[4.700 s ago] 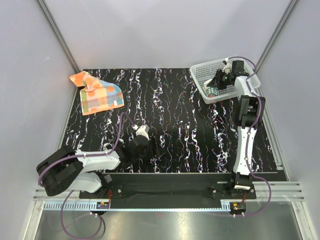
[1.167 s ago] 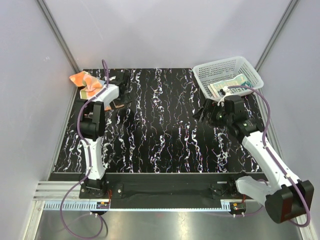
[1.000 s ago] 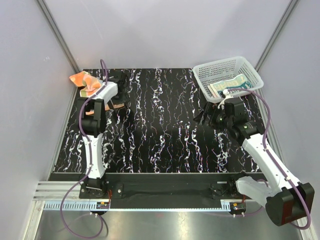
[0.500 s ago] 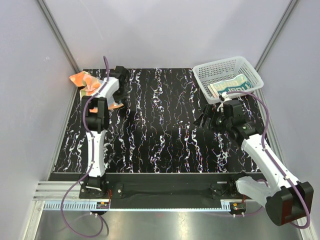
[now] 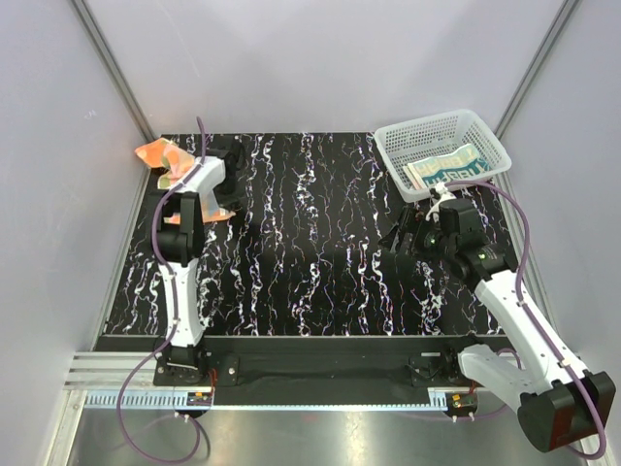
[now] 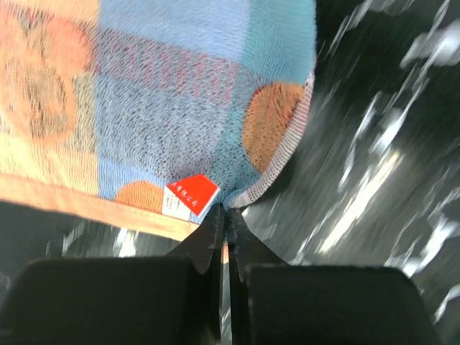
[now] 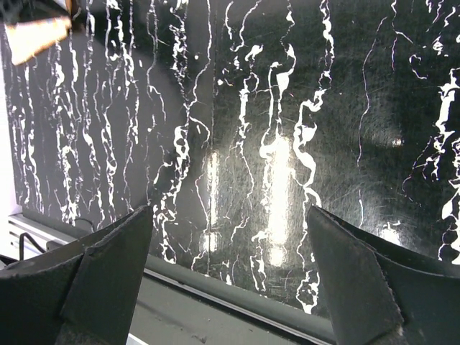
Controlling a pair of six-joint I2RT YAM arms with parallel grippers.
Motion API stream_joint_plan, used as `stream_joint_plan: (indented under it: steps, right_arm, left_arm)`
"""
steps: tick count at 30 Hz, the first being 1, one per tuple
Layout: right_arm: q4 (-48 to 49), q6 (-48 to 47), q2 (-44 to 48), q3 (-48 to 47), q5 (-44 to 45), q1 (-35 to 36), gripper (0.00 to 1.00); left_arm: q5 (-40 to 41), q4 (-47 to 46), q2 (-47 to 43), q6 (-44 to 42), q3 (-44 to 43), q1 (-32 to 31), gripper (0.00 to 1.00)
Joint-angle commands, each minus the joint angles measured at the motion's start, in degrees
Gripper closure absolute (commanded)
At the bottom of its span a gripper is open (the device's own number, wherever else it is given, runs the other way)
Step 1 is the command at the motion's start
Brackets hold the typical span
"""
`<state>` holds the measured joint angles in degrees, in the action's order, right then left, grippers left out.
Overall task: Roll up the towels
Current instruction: Move the towel to the center of the board
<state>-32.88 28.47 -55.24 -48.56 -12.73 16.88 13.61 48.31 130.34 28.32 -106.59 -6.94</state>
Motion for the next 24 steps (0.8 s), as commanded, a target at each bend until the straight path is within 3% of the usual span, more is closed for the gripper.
stream_joint_plan:
  steps: [1, 9, 15, 18, 21, 24]
  right_arm:
    - [-0.86, -0.26, 2.24, -0.84, -0.36, 0.43, 0.05]
    - [-2.79, 2.55, 5.49, -1.45, 0.25, 0.34, 0.05]
    - [-7.09, 4.58, 9.62, -1.54, 2.62, 0.34, 0.05]
    - [-9.56, 5.37, 11.38, -1.81, 4.38, 0.34, 0.05]
    - [-11.49, 6.33, 11.83, -1.98, 6.22, 0.34, 0.05]
    - [-12.81, 7.12, 11.48, -2.51, 7.19, 0.34, 0.04]
  left_arm:
    - [-4.99, -1.03, -11.06, 1.47, 7.24, -1.32, 1.00]
    - [-16.91, -6.21, -23.72, 12.54, 21.04, -12.12, 1.00]
    - [-22.02, -12.80, -20.41, 23.79, 21.69, -24.78, 1.00]
    - [-27.12, -18.32, -15.48, 29.85, 18.35, -29.78, 1.00]
    - [-30.29, -19.84, -8.37, 33.82, 9.23, -32.77, 0.98]
    - [-33.46, -17.48, -2.29, 32.87, -4.13, -34.19, 0.82]
